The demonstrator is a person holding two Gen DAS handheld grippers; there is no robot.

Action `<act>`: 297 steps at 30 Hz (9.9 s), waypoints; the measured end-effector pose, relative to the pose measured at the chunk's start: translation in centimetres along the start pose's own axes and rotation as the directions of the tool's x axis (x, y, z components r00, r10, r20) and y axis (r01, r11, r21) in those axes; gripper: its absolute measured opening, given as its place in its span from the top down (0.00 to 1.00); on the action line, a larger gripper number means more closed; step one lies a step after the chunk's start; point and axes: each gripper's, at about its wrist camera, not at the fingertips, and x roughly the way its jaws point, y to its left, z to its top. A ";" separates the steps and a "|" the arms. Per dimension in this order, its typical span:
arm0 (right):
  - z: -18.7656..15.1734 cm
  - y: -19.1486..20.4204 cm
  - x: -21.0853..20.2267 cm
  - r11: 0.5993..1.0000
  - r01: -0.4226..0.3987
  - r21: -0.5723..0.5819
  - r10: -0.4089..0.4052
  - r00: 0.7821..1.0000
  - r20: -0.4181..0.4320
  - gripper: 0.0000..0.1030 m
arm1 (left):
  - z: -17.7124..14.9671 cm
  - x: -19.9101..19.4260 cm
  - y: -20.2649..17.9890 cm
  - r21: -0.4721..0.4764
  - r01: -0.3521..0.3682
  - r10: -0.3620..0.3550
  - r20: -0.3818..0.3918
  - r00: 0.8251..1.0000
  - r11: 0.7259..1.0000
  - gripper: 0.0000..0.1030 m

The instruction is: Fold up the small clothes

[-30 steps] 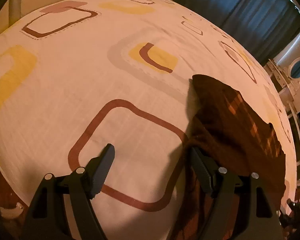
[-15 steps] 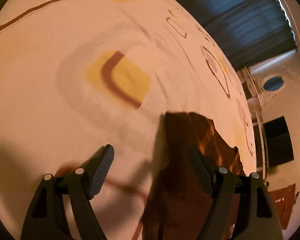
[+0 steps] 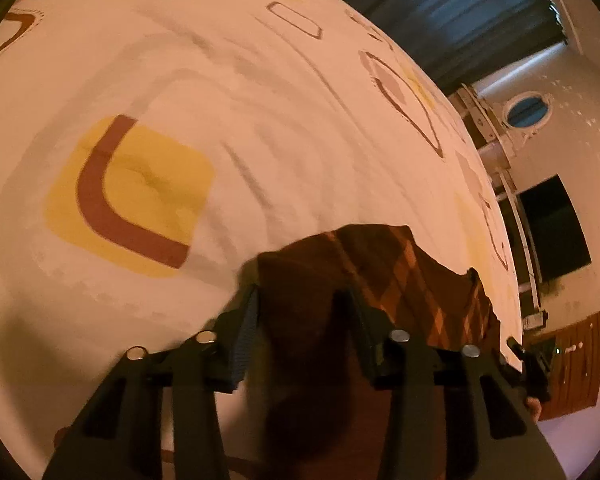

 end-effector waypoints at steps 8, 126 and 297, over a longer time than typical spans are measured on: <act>0.8 1.6 1.5 0.989 0.075 -0.125 -0.073 0.997 0.019 0.92 | 1.0 0.0 -1.6 0.106 -0.097 0.087 0.099 0.991 0.990 0.93; -17.6 -2.7 -5.0 0.968 -0.248 -0.049 0.207 0.890 -0.407 0.51 | -19.2 -7.2 3.4 -0.018 0.282 -0.282 -0.108 0.953 0.959 0.51; -7.2 4.4 -11.9 0.997 0.070 -0.009 -0.071 0.997 -0.029 0.79 | -12.4 -5.3 0.5 -0.007 -0.151 0.151 0.021 0.988 0.989 0.81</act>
